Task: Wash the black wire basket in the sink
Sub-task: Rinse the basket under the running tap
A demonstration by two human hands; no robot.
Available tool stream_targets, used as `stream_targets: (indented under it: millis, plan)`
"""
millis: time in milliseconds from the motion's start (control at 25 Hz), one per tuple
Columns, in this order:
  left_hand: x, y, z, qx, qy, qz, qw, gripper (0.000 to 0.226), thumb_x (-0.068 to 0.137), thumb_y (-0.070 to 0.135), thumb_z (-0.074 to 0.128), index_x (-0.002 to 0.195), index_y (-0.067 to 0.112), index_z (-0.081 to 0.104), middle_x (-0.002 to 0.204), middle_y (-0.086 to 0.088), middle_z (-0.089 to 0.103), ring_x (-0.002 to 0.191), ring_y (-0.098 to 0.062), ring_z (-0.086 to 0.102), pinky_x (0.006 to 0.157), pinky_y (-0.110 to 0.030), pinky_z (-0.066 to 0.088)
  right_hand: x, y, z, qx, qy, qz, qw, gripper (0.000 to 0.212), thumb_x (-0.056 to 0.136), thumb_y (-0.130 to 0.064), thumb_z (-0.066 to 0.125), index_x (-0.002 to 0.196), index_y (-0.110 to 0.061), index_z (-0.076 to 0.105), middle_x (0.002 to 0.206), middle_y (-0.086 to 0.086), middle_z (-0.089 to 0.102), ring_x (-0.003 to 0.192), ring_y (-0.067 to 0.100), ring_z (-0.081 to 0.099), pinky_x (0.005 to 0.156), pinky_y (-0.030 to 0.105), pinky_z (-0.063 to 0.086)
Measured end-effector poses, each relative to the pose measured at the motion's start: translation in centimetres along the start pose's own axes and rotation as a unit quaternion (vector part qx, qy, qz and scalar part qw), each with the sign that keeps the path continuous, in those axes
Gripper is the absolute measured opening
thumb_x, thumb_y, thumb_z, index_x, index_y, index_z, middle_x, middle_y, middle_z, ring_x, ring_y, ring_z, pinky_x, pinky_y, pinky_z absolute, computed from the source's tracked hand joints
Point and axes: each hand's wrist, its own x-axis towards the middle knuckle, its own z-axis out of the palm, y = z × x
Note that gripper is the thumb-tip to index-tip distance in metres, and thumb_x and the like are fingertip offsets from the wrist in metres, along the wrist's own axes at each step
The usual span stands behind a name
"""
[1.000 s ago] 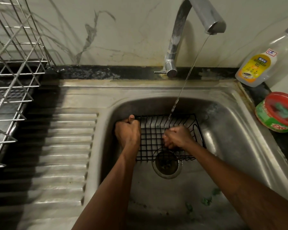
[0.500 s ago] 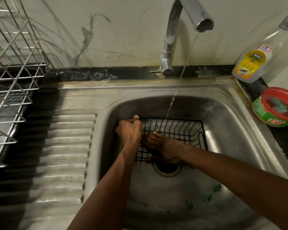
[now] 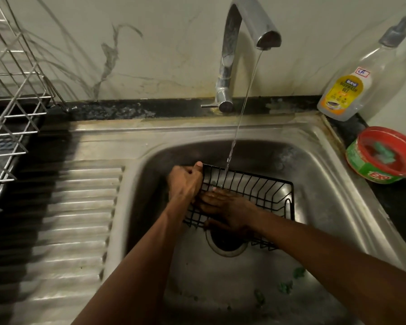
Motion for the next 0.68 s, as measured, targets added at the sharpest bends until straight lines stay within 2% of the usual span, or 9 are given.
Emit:
stream_targets:
  millis: [80,160,280,360,400,440,520,600,680]
  plan:
    - [-0.3,-0.1,0.1,0.061,-0.060,0.048,0.995,0.052,0.104,0.046,0.049,0.080,0.006,0.071,0.066,-0.005,0.066,0.065,-0.020,0.064,0.070,-0.033,0.055,-0.5,0.6,0.4,0.006,-0.006,0.050,0.999,0.067,0.106,-0.065,0.021,0.163,-0.031,0.013,0.171,-0.004,0.014,0.158,0.014,0.003,0.128,0.046,0.003]
    - [-0.8,-0.5,-0.2,0.127,-0.086,0.092,0.984,0.046,0.106,0.042,0.046,0.086,0.008,0.070,0.079,-0.011,0.073,0.078,-0.026,0.069,0.073,-0.032,0.055,-1.2,0.2,1.1,0.016,0.007,0.107,0.994,0.067,0.105,-0.066,0.022,0.163,-0.032,0.016,0.170,-0.006,0.015,0.158,0.014,0.001,0.128,0.048,0.004]
    - [-3.2,-0.5,-1.3,0.154,-0.046,0.109,0.981,0.026,0.098,0.032,0.059,0.083,0.013,0.068,0.077,-0.004,0.069,0.068,-0.016,0.062,0.063,-0.025,0.049,-1.4,-1.6,1.9,0.047,0.042,0.217,0.974,0.065,0.105,-0.066,0.020,0.162,-0.036,0.018,0.170,-0.006,0.015,0.158,0.016,0.001,0.126,0.051,0.008]
    - [-5.1,-0.7,-2.3,0.204,-0.035,0.079,0.975,0.025,0.092,0.036,0.067,0.081,0.013,0.066,0.074,-0.001,0.065,0.064,-0.013,0.060,0.059,-0.028,0.053,-1.1,-2.4,2.4,0.062,0.064,0.292,0.952,0.061,0.105,-0.064,0.021,0.162,-0.040,0.016,0.171,-0.005,0.011,0.158,0.017,0.000,0.128,0.049,0.002]
    - [-5.9,-0.8,-2.5,0.215,-0.066,0.049,0.973,0.026,0.092,0.035,0.069,0.079,0.013,0.064,0.073,-0.001,0.065,0.064,-0.014,0.063,0.055,-0.029,0.055,-1.0,-2.9,2.5,0.064,0.071,0.319,0.943,0.059,0.106,-0.062,0.021,0.161,-0.042,0.016,0.171,-0.004,0.011,0.158,0.018,0.001,0.127,0.047,0.000]
    - [-6.5,-0.9,-2.5,0.198,-0.107,0.013,0.974,0.025,0.092,0.032,0.071,0.078,0.013,0.062,0.073,-0.003,0.067,0.064,-0.016,0.067,0.053,-0.029,0.057,-1.0,-3.3,2.6,0.064,0.078,0.336,0.936,0.057,0.106,-0.060,0.023,0.161,-0.043,0.018,0.171,-0.003,0.013,0.158,0.019,0.003,0.127,0.046,0.000]
    - [-6.6,-0.7,-2.1,0.104,-0.138,-0.063,0.983,0.019,0.092,0.022,0.073,0.082,0.012,0.061,0.078,-0.008,0.071,0.070,-0.020,0.074,0.060,-0.033,0.064,-1.0,-3.7,2.9,0.060,0.098,0.357,0.927,0.054,0.107,-0.056,0.025,0.159,-0.043,0.024,0.170,-0.001,0.016,0.158,0.020,0.007,0.127,0.047,0.004]
    - [-6.0,-0.6,-1.4,0.040,-0.118,-0.119,0.985,0.021,0.088,0.016,0.077,0.089,0.017,0.056,0.088,-0.008,0.069,0.077,-0.020,0.074,0.068,-0.035,0.065,-0.9,-4.2,3.3,0.064,0.126,0.404,0.904,0.053,0.107,-0.052,0.029,0.158,-0.040,0.032,0.168,0.002,0.023,0.157,0.023,0.014,0.127,0.049,0.011]
    - [-5.5,-0.9,-0.6,0.060,-0.081,-0.087,0.991,0.024,0.084,0.013,0.079,0.088,0.020,0.056,0.092,-0.006,0.069,0.082,-0.018,0.072,0.071,-0.034,0.065,-0.3,-4.6,3.6,0.064,0.150,0.451,0.878,0.054,0.106,-0.047,0.035,0.157,-0.029,0.039,0.164,0.012,0.033,0.154,0.032,0.025,0.125,0.052,0.018]
